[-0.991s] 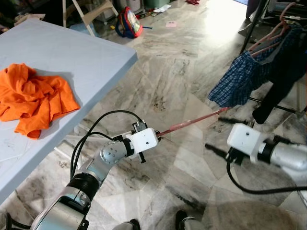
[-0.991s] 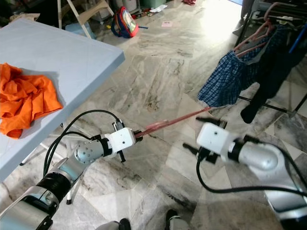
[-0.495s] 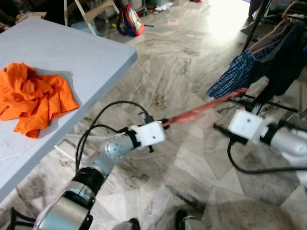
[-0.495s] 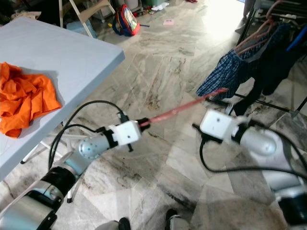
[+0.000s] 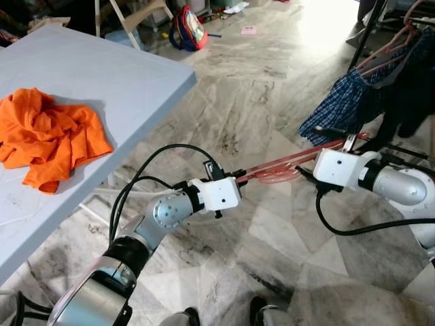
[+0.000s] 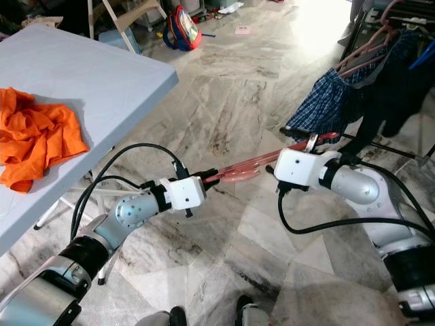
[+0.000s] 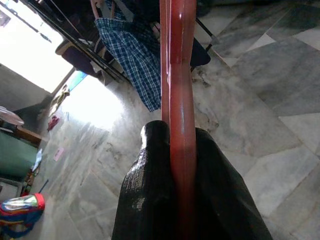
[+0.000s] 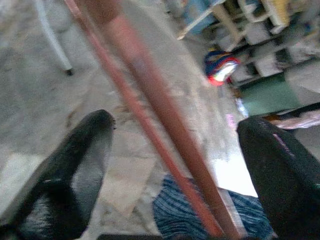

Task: Hang hanger

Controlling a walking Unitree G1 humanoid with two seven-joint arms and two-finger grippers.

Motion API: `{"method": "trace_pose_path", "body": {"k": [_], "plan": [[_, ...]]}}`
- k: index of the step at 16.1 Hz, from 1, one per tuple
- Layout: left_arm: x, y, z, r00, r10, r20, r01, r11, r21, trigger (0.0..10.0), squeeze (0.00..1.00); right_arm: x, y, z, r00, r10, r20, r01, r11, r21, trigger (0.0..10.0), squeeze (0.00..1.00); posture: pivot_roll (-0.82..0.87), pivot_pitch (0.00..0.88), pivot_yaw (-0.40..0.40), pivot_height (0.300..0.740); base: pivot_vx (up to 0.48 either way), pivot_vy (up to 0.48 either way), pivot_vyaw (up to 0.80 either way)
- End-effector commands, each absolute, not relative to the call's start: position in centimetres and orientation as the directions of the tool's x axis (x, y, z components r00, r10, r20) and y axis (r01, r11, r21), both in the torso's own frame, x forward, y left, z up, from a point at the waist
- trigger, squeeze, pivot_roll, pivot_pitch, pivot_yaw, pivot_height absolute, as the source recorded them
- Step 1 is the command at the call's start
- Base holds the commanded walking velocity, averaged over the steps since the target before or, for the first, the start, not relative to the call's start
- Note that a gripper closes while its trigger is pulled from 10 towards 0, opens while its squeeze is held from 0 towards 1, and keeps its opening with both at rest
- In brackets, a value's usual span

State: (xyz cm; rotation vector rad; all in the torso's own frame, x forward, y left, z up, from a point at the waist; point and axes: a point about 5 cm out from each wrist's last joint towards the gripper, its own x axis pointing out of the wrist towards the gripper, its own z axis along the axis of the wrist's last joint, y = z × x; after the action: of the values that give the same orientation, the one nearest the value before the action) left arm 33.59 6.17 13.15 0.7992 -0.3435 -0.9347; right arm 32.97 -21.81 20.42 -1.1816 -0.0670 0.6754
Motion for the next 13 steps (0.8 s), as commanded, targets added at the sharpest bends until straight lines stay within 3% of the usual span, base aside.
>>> {"method": "trace_pose_path", "body": {"k": [1,6,13], "plan": [[33.5,6.3,13.0,0.559,-0.825,-0.083,0.578,0.316,0.752,10.0,0.00,33.2,-21.4,20.3,0.761,0.548,-0.348,-0.499,0.151,-0.854,0.0,0.00,0.00,0.231,0.102,0.740,0.000,0.000,0.00],[33.5,6.2,12.7,0.563,-0.821,-0.094,0.582,0.312,0.751,10.0,0.00,33.5,-20.0,19.9,0.659,0.580,-0.479,-0.596,0.014,-0.803,0.0,0.00,-0.01,0.225,0.096,0.740,0.000,0.000,0.00],[33.4,6.3,12.0,0.566,-0.817,-0.111,0.595,0.312,0.741,10.0,0.00,34.0,-19.2,19.8,0.629,0.594,-0.501,-0.611,-0.019,-0.791,0.0,0.00,-0.01,0.226,0.092,0.740,0.000,0.000,0.00]]}}
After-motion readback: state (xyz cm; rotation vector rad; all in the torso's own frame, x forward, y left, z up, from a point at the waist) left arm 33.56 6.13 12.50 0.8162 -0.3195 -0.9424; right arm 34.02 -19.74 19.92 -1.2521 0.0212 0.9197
